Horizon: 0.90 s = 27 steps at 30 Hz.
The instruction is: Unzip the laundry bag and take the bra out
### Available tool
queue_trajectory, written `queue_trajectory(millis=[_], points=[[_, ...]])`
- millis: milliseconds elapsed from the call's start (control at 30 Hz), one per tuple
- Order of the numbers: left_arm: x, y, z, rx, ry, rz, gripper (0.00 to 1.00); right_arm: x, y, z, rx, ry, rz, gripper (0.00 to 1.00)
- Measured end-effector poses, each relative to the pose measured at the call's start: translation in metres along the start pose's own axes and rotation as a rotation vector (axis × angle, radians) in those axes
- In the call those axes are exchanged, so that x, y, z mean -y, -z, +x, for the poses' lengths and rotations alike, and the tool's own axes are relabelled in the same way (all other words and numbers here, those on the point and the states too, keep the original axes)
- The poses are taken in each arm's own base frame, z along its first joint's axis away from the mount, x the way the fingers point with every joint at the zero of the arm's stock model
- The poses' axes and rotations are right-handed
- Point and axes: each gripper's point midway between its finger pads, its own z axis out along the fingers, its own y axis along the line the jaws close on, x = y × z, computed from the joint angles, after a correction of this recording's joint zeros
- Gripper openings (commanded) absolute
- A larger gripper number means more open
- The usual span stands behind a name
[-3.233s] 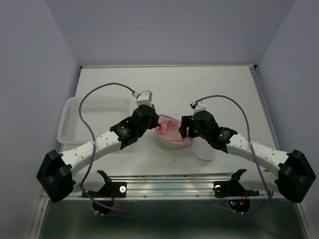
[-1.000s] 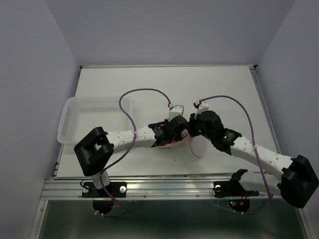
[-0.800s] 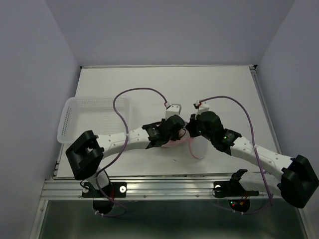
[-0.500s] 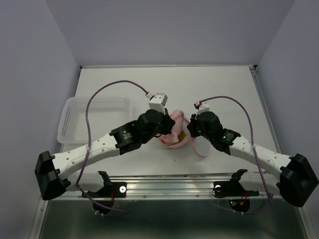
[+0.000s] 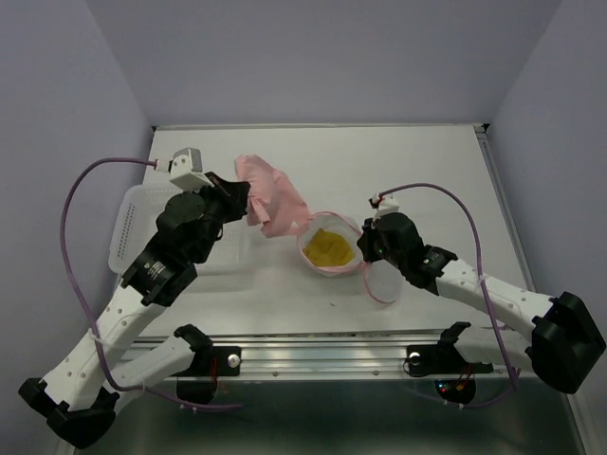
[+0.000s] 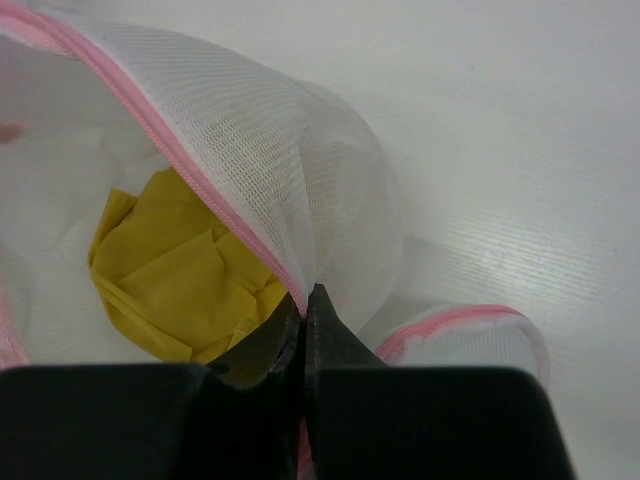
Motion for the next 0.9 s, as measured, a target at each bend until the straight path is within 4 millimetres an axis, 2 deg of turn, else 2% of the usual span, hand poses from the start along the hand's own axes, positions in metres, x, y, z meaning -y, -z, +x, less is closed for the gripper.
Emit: queue_trajectory(millis=[200, 300, 367, 600, 667, 767, 900], points=[[-0.041, 0.020, -0.073, 0.172, -0.043, -0.220, 0.00, 0.000, 0.000, 0.001, -0.003, 0.001, 0.000, 0.01], [-0.062, 0.028, -0.090, 0.211, -0.080, -0.337, 0.00, 0.000, 0.000, 0.001, -0.003, 0.001, 0.000, 0.01], [-0.080, 0.031, -0.096, 0.218, -0.114, -0.429, 0.00, 0.001, 0.001, 0.002, -0.001, 0.004, -0.001, 0.01], [-0.173, 0.034, -0.091, 0.136, -0.230, -0.809, 0.00, 0.001, 0.004, 0.003, 0.001, 0.006, -0.007, 0.01], [-0.213, 0.031, -0.078, 0.067, -0.254, -0.925, 0.00, 0.001, 0.004, 0.002, 0.003, 0.005, -0.009, 0.01], [-0.258, 0.029, -0.056, -0.042, -0.267, -1.033, 0.00, 0.000, 0.005, 0.002, 0.005, 0.005, -0.013, 0.01], [-0.306, 0.020, -0.029, -0.163, -0.240, -1.095, 0.00, 0.000, 0.007, 0.003, 0.006, 0.005, -0.016, 0.01]])
